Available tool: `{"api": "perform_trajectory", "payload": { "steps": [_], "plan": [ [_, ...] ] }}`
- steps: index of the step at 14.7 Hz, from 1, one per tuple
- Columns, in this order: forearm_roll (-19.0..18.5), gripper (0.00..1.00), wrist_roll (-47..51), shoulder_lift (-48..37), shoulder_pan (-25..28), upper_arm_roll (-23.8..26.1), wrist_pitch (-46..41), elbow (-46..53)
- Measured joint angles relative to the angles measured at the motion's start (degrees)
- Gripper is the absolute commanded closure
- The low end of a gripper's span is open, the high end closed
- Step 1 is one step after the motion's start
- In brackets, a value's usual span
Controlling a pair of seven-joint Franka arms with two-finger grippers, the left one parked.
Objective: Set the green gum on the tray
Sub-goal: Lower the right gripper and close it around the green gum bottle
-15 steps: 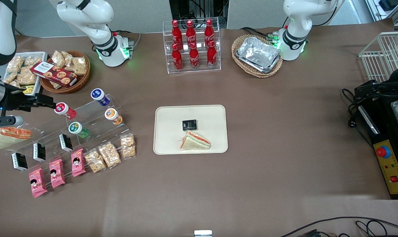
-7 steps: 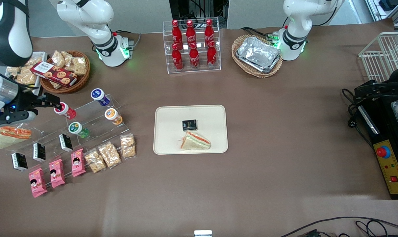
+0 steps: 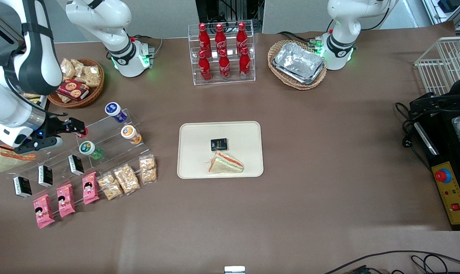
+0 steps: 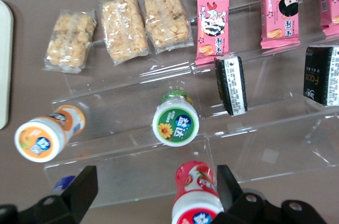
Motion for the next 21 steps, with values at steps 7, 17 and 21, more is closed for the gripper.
{"api": "perform_trajectory", "payload": {
  "steps": [7,17,21],
  "plan": [
    [-1.03,0.00,-2.44,4.21,-0.85,0.04,11.35,-5.03],
    [-1.33,0.24,-2.74,6.27,-0.79,0.15,17.16,-8.66],
    [-1.34,0.26,-2.97,6.30,-0.67,0.17,17.97,-8.89]
  ]
}}
